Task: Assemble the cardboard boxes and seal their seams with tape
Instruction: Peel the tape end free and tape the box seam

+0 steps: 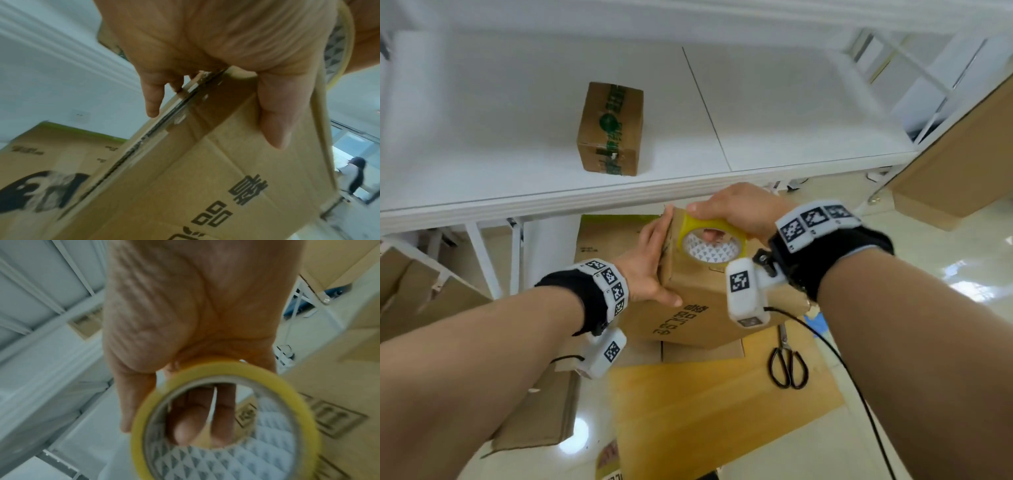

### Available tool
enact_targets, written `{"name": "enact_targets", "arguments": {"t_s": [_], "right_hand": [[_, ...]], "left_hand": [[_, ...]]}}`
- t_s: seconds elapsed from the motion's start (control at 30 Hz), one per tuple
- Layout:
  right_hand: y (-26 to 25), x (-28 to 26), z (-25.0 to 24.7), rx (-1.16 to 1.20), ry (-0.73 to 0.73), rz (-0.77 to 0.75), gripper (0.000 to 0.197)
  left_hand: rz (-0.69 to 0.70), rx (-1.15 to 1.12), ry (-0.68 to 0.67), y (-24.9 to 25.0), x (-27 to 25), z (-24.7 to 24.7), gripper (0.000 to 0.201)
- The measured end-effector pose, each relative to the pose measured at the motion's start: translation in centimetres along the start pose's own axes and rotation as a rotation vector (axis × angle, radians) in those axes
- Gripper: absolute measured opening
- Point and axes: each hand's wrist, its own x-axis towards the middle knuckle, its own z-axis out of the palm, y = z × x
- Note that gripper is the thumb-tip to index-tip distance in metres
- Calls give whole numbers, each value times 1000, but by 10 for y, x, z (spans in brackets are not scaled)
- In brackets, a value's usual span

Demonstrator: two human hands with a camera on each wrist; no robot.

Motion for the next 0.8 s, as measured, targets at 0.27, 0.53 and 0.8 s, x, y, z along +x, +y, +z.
{"name": "enact_targets", "arguments": {"t_s": [0.27,0.53,0.8], "right_hand": [[2,37,52,-156,-138,-55,53],[-1,38,67,-3,-277,-36,47],[2,34,54,99,-167,10,54]], "left_hand": [[-267,-456,-175,-60,-20,0,126],[-415,-428,3,-68,-9,13,62],[-455,-562,7,-59,-9,18,112]]}}
